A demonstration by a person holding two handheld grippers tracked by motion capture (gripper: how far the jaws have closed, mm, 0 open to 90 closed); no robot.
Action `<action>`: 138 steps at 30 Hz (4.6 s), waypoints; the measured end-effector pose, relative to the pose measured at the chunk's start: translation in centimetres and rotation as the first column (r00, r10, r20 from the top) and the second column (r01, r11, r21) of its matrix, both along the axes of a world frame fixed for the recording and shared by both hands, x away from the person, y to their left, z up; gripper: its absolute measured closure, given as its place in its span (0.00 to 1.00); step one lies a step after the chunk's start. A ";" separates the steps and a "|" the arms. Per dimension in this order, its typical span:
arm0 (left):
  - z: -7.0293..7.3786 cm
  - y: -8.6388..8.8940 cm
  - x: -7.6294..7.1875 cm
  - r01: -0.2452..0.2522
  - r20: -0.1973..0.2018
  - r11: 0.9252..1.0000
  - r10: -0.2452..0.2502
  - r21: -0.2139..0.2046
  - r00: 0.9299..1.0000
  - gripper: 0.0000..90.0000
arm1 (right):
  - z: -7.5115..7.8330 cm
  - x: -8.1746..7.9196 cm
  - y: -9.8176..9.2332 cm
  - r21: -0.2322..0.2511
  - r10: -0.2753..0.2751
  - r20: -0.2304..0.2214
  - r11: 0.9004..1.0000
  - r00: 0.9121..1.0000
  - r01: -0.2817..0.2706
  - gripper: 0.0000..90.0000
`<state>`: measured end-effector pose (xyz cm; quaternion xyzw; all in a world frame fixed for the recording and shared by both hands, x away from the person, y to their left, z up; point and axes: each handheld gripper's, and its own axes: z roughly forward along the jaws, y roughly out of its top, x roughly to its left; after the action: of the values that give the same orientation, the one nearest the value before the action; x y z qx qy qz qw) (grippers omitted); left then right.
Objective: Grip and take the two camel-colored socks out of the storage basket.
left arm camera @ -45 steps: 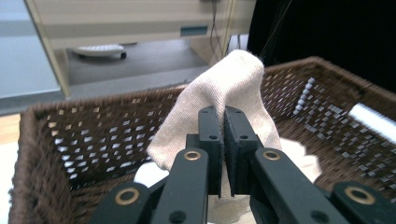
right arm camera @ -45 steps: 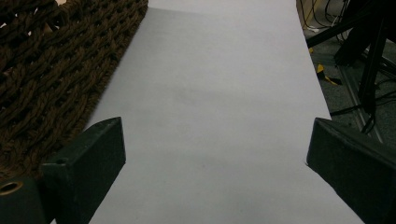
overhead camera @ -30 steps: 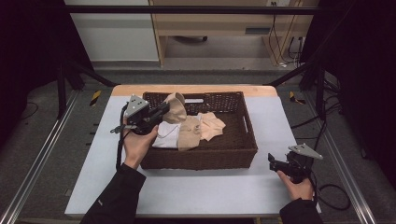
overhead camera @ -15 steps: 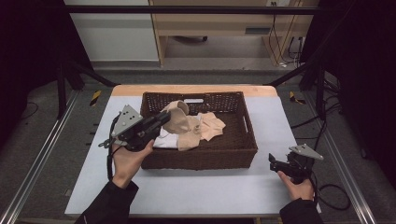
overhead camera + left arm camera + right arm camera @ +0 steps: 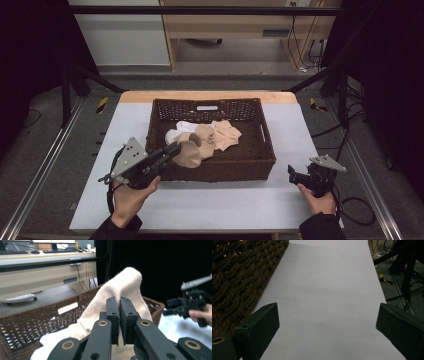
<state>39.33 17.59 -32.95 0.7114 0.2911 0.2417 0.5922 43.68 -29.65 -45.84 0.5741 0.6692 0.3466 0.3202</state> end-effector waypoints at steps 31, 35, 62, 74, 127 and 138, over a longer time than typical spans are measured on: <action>-8.2 -1.8 -1.8 0.131 -0.230 0.979 -0.093 0.155 0.969 0.95 | -0.1 -0.4 0.4 -0.012 0.024 -0.004 1.000 1.000 -0.024 0.06; -9.8 -2.2 -1.2 0.133 -0.281 0.973 -0.077 0.187 0.957 0.95 | -0.2 -0.4 0.4 -0.009 0.023 -0.007 1.000 1.000 -0.023 0.06; -10.8 -2.6 -0.7 0.110 -0.291 0.967 -0.040 0.230 0.956 0.60 | -0.3 -0.3 0.5 -0.019 0.029 -0.014 0.999 0.999 -0.029 0.06; -7.2 -1.1 -0.5 0.026 -0.209 0.989 0.005 0.146 0.978 0.54 | -0.3 -0.2 0.4 -0.019 0.026 -0.013 0.999 1.000 -0.026 0.06; -2.2 -4.8 16.1 -0.252 -0.155 0.961 0.267 0.115 0.951 0.48 | 0.0 0.1 0.2 -0.007 0.008 0.016 1.000 1.000 -0.008 0.06; -6.0 -6.3 19.0 -0.248 -0.195 0.941 0.294 0.228 0.936 0.54 | -0.1 0.2 0.2 -0.005 0.009 0.012 1.000 1.000 -0.009 0.06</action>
<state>58.34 11.30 -38.90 0.7430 0.4265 0.2670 0.4414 43.83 -29.44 -45.89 0.5681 0.6706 0.3499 0.3241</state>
